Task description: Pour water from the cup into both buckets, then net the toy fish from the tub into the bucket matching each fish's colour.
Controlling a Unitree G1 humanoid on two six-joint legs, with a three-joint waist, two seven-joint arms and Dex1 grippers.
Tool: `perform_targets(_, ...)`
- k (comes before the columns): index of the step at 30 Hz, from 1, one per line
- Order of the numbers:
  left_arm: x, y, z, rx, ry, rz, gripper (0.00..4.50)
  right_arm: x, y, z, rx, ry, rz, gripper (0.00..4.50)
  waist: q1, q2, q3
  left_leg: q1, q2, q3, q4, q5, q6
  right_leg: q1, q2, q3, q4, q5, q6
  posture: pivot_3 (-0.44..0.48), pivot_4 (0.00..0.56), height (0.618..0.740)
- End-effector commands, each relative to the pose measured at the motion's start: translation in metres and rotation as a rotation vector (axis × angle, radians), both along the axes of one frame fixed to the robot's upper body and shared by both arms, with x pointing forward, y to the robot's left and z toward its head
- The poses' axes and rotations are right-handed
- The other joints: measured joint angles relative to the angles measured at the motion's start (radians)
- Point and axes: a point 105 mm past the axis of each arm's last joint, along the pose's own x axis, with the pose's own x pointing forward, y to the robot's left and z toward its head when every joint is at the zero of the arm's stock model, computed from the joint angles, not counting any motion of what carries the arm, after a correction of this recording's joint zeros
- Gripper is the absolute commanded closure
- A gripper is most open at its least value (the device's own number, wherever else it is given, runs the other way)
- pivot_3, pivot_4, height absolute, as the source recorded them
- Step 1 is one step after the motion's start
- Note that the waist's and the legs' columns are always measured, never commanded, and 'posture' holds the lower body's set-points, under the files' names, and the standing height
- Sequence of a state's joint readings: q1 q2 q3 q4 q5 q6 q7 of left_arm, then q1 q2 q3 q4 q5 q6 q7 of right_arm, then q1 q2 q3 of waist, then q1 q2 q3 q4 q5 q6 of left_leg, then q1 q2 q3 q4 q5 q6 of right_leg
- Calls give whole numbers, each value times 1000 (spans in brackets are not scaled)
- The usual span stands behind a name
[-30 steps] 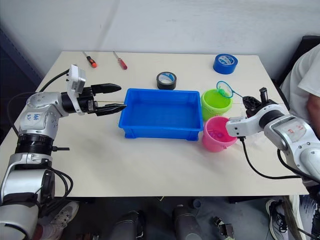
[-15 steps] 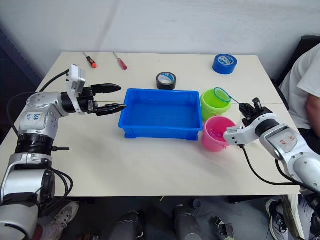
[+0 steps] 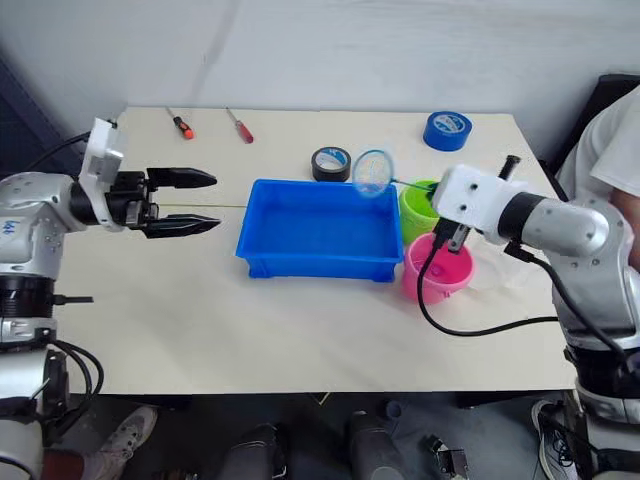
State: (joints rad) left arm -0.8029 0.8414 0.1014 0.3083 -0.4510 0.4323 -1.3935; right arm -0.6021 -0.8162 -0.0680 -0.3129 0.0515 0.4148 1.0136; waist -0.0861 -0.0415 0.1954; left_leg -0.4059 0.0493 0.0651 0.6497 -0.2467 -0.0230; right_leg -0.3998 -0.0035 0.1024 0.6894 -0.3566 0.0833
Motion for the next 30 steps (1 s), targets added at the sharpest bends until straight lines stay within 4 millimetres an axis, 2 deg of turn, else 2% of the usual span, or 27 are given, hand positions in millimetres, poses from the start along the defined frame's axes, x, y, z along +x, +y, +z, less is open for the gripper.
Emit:
perform_targets(1, -22, 0, 15, 9, -29, -36, 30, -24, 29, 2, 125, 163, 236, 4500, -1, 0, 0, 0, 0, 0, 0, 0, 0, 0, 0, 0, 0, 0, 0, 0, 150, 734)
perform_targets(5, -35, -2, 3, 39, 6, -36, 30, -39, 50, -19, 153, 346, 388, 4500, 3, 0, 0, 0, 0, -3, 0, 0, 0, 1, -2, 1, -1, 0, -1, 0, 150, 734)
perform_targets(9, -46, -5, -12, 51, 42, -37, 30, -47, 66, -45, 122, 452, 465, 4500, 3, 0, 0, 0, -1, -3, 0, -1, 1, 2, -2, 0, -1, -1, -1, 0, 150, 734)
perform_targets(13, -51, -14, -36, 98, 68, -57, 30, -39, 83, -81, 85, 495, 490, 4500, 1, 0, 0, 0, -1, -3, 0, -1, 1, 2, -2, 0, -2, -1, -1, 0, 150, 734)
perform_targets(19, -50, -28, -64, 117, 106, -91, 30, -33, 99, -117, 76, 561, 507, 4500, 2, 0, 0, 0, -1, -3, 0, -1, 1, 2, -2, 0, -2, -1, -1, 0, 150, 734)
perform_targets(25, -41, -34, -90, 116, 133, -71, 30, -24, 108, -142, 75, 604, 500, 4500, 2, 0, 0, 1, -2, -3, 0, -1, 1, 2, -2, 0, -2, -1, -1, 0, 150, 734)
perform_targets(30, -44, -38, -100, 124, 151, -94, 30, -22, 110, -154, 65, 622, 497, 4500, 1, 0, 0, 1, -2, -3, 0, -1, 1, 2, -2, 0, -2, -1, -1, 0, 150, 734)
